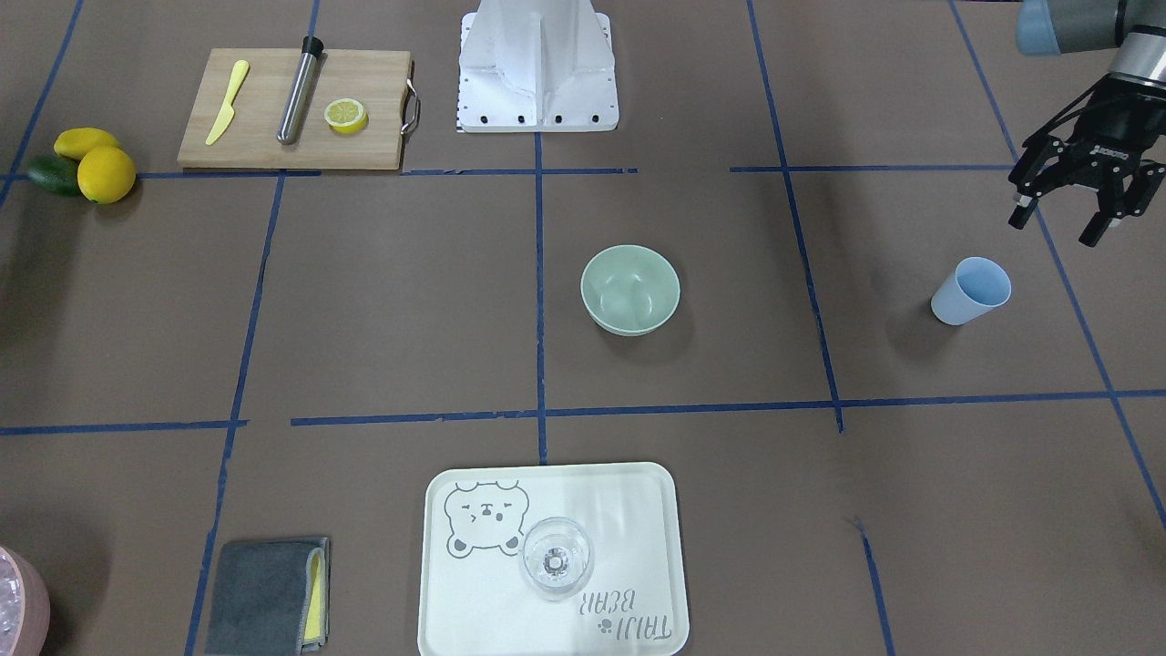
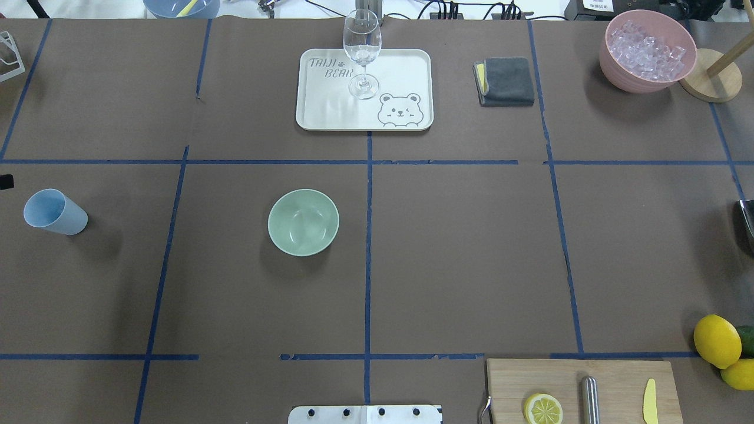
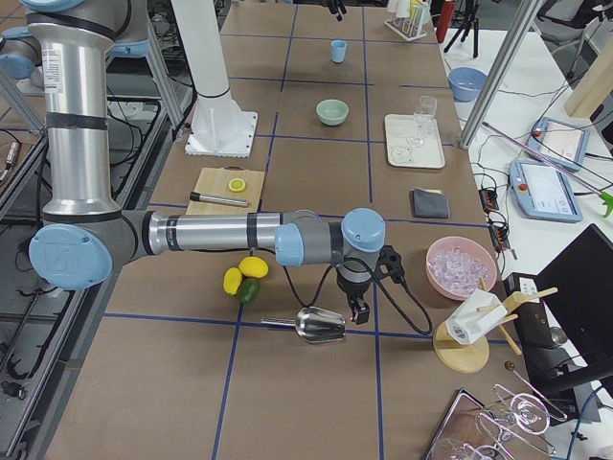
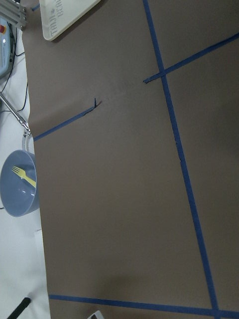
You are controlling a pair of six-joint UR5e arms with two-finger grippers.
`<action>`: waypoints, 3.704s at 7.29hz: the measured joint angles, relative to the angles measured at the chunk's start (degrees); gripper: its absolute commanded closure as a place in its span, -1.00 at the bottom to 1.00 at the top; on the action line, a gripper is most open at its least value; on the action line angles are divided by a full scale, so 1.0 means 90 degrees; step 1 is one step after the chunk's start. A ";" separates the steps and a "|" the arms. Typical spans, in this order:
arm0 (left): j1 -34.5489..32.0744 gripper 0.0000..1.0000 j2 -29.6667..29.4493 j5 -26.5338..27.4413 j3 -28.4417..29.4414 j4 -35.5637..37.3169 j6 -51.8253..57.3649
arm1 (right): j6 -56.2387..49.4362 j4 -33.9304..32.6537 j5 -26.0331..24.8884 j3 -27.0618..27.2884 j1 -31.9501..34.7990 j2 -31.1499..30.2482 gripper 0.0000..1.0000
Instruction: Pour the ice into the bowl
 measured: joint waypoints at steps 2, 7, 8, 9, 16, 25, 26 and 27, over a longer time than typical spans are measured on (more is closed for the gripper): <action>0.1223 -1.00 0.0268 0.1408 0.0000 -0.0127 -0.0906 | 0.0002 0.0004 0.0000 0.0004 0.0000 -0.0001 -1.00; 0.2280 -1.00 0.0287 0.2499 0.0546 -0.0144 -0.1418 | 0.0010 0.0004 0.0000 -0.0024 0.0000 -0.0001 -1.00; 0.2305 -0.93 0.0184 0.2559 0.0701 -0.0145 -0.1418 | 0.0011 0.0004 0.0000 -0.0032 0.0001 -0.0004 -1.00; 0.2315 -0.91 0.0037 0.2629 0.0885 -0.0147 -0.1417 | 0.0014 0.0004 0.0000 -0.0035 0.0000 -0.0007 -1.00; 0.2308 -0.90 -0.0834 0.2742 0.2072 -0.0553 -0.1177 | 0.0022 0.0003 -0.0004 -0.0038 0.0000 -0.0009 -1.00; 0.2194 0.19 -0.0940 0.2977 0.2229 -0.0885 -0.0978 | 0.0022 0.0004 -0.0010 -0.0015 0.0000 0.0008 -1.00; 0.2191 0.87 -0.0944 0.3011 0.2228 -0.0917 -0.0985 | 0.0021 0.0004 -0.0010 -0.0017 0.0003 0.0008 -1.00; 0.2184 1.00 -0.0925 0.3034 0.2225 -0.1058 -0.0991 | 0.0022 0.0004 -0.0010 -0.0014 0.0011 0.0008 -1.00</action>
